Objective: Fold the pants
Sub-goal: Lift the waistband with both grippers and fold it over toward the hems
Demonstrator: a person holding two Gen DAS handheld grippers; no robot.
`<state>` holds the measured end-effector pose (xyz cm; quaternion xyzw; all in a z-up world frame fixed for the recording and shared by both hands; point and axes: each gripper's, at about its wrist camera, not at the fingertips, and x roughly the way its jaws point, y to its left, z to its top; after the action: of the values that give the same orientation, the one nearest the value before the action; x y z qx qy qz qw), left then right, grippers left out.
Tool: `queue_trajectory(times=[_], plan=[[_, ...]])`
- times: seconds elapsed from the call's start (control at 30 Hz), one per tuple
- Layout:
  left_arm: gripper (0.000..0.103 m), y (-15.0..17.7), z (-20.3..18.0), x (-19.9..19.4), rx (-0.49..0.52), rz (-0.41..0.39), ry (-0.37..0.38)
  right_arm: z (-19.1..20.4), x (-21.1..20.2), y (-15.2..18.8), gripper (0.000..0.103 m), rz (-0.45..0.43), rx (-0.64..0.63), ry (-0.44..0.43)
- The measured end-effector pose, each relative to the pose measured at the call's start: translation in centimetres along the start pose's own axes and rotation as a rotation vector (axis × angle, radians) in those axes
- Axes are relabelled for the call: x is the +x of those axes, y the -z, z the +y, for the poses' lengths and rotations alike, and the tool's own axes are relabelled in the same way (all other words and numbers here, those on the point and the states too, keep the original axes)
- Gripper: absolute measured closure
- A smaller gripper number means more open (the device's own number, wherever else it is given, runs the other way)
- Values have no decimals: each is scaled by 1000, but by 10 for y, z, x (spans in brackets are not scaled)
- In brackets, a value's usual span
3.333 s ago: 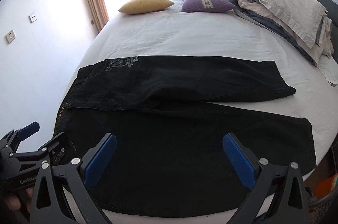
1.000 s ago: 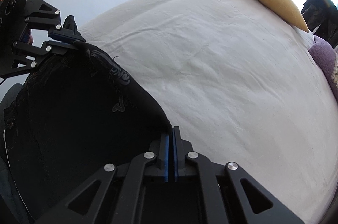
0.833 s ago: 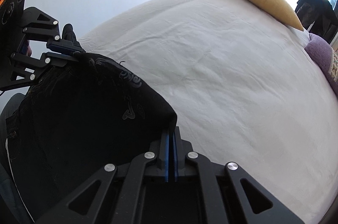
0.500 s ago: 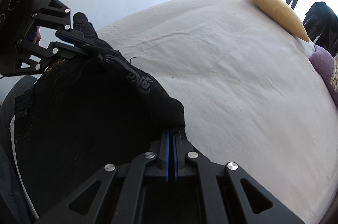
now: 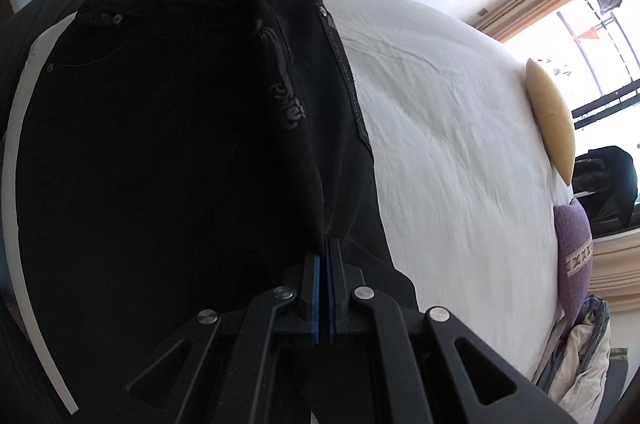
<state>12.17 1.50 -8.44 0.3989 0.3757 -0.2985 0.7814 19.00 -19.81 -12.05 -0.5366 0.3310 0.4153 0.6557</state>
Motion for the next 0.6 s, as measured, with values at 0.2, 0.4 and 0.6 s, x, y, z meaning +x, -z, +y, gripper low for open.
queue_trajectory(times=[0.2,0.4,0.6], plan=[[97,8,-40,-9,114,-1,-2,44,3,3,100,68,-217,104],[97,20,-71,-11,187,10,10,71,3,5,100,87,-288,89],[97,28,-82,-5,236,28,30,84,10,5,100,87,-338,94]])
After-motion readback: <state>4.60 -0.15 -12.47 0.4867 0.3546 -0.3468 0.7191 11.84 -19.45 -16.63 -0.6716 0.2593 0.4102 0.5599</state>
